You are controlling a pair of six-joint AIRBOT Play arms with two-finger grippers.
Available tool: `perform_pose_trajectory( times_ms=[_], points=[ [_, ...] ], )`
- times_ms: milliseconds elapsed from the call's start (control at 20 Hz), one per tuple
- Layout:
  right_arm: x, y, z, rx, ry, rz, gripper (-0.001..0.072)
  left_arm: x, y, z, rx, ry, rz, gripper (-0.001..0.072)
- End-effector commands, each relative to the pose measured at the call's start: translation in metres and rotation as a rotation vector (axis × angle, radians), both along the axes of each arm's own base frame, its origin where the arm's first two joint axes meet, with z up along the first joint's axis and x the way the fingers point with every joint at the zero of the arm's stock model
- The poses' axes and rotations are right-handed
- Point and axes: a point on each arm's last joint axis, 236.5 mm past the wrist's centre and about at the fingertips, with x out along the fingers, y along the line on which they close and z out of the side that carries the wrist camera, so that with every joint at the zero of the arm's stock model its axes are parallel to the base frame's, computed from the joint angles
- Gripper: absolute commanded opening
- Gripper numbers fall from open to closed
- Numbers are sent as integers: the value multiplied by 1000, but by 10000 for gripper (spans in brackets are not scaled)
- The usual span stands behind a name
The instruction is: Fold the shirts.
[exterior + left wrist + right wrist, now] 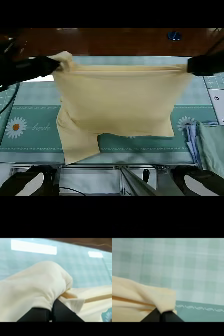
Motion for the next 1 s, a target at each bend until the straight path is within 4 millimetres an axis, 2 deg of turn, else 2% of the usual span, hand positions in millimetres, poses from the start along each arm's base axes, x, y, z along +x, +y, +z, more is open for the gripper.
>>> perform_pose_trajectory(
  times_ms=[0,100,250,300,350,400,500,550,600,700,750,800,850,900,950],
  points=[
    [61,4,-75,91,86,-48,19,59,-8,-75,2,121,26,24],
    [92,6,-94,243,94,-108,19,82,-8,-92,3,145,26,24],
    [137,19,-98,496,15,-142,19,103,-12,-105,-14,176,28,30],
    [146,20,-97,559,-8,-156,50,103,-14,-108,-12,185,13,165],
    [151,16,-96,598,-19,-176,248,100,-15,-110,-4,192,-13,503],
    [151,7,-97,602,-17,-191,419,93,-11,-114,13,217,-38,505],
    [130,-16,-94,604,58,-183,415,70,19,-126,101,313,-93,505],
    [111,-32,-92,604,121,-178,414,53,45,-134,135,399,-88,505],
    [88,-51,-93,573,181,-176,414,33,73,-141,168,476,-88,505],
    [37,-106,-97,414,276,-239,414,-12,124,-153,168,619,-58,506],
    [13,-131,-97,338,289,-287,414,-36,143,-160,132,670,-20,505],
    [-10,-146,-98,297,282,-335,414,-61,159,-170,92,712,42,505],
    [-27,-151,-102,295,258,-376,414,-84,167,-182,46,740,97,505],
    [-41,-145,-109,330,222,-407,414,-107,170,-196,1,769,139,504],
    [-54,-131,-119,381,179,-415,414,-130,168,-211,-52,799,163,504]
  ],
)
